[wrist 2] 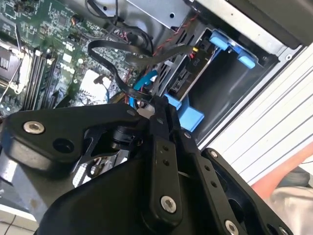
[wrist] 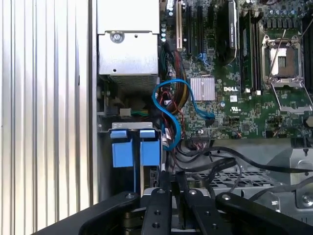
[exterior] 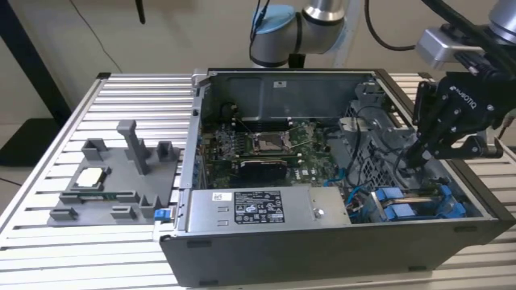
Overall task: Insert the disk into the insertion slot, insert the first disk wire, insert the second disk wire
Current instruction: 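Insert the second disk wire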
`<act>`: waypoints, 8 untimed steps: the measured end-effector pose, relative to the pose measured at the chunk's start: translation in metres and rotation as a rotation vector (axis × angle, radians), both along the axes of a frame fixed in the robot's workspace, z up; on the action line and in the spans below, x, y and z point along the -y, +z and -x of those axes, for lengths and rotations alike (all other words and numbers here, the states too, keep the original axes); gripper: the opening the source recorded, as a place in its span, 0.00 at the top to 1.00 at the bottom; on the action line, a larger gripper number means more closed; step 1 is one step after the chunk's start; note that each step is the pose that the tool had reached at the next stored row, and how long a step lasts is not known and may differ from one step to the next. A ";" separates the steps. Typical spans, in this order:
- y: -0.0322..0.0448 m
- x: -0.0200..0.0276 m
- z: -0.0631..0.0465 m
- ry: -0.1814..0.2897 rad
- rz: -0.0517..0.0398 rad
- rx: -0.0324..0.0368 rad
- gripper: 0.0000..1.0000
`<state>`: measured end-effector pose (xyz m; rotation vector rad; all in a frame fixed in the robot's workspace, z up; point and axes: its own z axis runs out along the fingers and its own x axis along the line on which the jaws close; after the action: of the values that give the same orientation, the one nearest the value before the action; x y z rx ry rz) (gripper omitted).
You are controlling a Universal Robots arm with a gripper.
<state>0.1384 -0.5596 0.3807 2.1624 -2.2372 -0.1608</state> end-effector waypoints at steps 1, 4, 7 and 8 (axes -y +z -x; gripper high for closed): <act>-0.0001 0.0001 0.001 0.000 0.0000 0.0024 0.84; -0.0001 0.0002 0.002 0.000 0.0002 0.0039 0.84; -0.0001 0.0002 0.002 0.000 0.0002 0.0041 0.84; -0.0001 0.0002 0.002 0.000 0.0001 0.0043 0.84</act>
<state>0.1367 -0.5598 0.3805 2.1649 -2.2394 -0.1562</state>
